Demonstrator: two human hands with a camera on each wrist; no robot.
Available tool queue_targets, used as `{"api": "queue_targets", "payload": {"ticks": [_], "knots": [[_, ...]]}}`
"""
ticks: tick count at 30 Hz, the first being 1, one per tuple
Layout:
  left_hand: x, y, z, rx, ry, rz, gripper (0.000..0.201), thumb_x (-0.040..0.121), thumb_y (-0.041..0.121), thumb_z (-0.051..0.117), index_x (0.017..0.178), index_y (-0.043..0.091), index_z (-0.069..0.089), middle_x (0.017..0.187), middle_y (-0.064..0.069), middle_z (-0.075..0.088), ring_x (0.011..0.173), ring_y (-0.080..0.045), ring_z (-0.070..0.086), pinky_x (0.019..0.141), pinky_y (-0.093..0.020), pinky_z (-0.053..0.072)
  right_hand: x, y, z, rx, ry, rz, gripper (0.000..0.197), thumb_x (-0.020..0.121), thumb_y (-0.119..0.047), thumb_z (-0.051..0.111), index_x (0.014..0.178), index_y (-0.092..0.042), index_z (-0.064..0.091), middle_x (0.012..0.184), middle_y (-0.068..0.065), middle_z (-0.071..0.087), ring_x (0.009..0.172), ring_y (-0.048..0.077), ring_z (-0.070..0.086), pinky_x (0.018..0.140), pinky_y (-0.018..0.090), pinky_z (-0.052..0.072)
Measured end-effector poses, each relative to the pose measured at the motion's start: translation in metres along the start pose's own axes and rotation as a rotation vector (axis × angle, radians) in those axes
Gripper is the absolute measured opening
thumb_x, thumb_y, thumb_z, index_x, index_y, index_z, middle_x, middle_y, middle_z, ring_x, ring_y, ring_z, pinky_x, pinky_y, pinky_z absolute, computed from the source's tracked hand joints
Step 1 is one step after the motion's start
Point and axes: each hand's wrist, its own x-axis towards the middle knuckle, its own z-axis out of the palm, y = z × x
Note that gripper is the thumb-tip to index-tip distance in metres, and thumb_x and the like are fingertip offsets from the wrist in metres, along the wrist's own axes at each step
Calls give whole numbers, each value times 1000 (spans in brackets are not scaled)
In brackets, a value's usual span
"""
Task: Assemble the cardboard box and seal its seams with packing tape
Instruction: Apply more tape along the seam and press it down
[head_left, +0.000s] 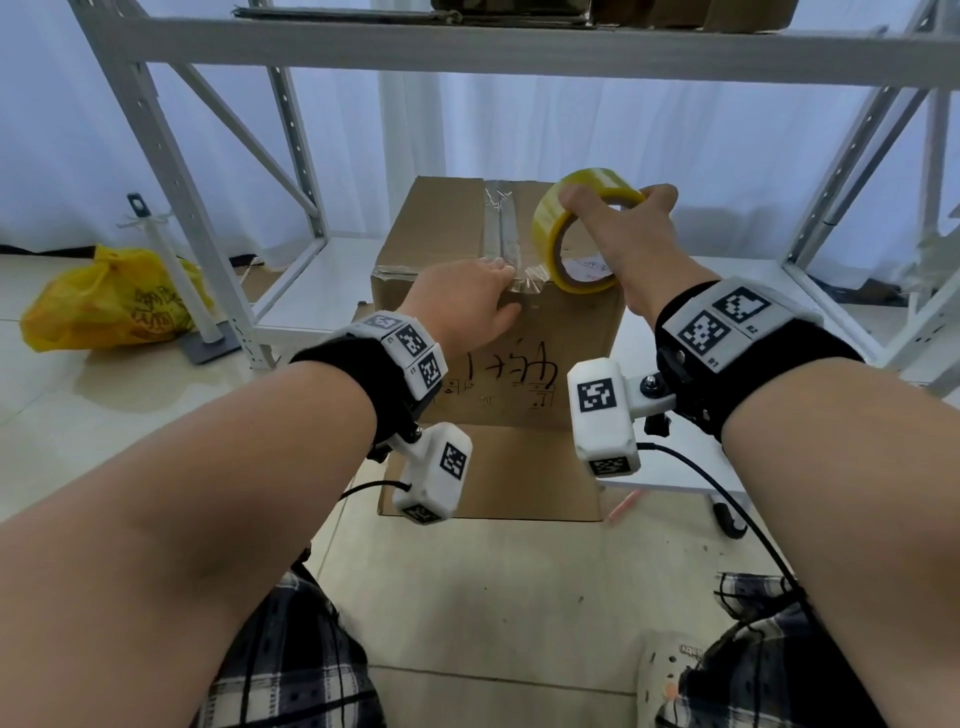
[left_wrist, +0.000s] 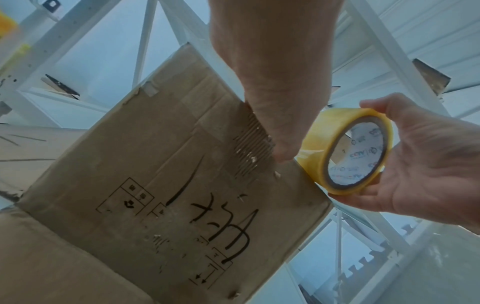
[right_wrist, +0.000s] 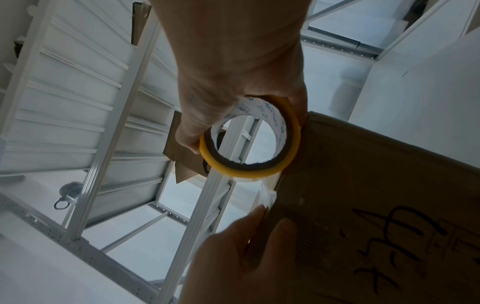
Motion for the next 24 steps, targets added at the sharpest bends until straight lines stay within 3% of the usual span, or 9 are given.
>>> {"api": "queue_targets", "payload": {"ticks": [4,12,17,21,24], "knots": [[1,3,5,-28,-17,4,61,94,48,44,148,26,28,154,6,30,140,-17,31,106,-38,36,-5,-2,11,-70,16,-65,81,72,-53,68,133,-23,25,129,10,39,112,31,47,94,44,46],[1,1,6,-94,-58,-41,61,93,44,47,148,30,25,154,8,28,142,-14,26,112,-41,32,-1,-12,-5,-188,186,-238,85,68,-51,73,137,-30,28,133,9,34,121,31,40,95,40,39],[1,5,4,-85,-38,-28,59,92,42,47,147,27,30,153,6,32,140,-15,30,110,-40,34,8,5,-20,-223,243,-176,84,67,-51,73,136,-29,28,133,8,32,123,31,37,96,41,38],[2,9,6,-67,-10,-30,58,90,40,50,143,24,36,146,2,43,132,-18,42,103,-38,42,7,16,-19,-239,247,-142,84,67,-49,72,136,-28,28,131,8,32,122,31,37,98,44,39],[5,12,8,-35,-19,-51,61,89,40,50,145,23,32,147,0,41,134,-21,39,106,-38,39,6,20,-20,-244,248,-149,83,68,-47,71,136,-27,27,131,7,31,123,32,36,95,42,38]]}}
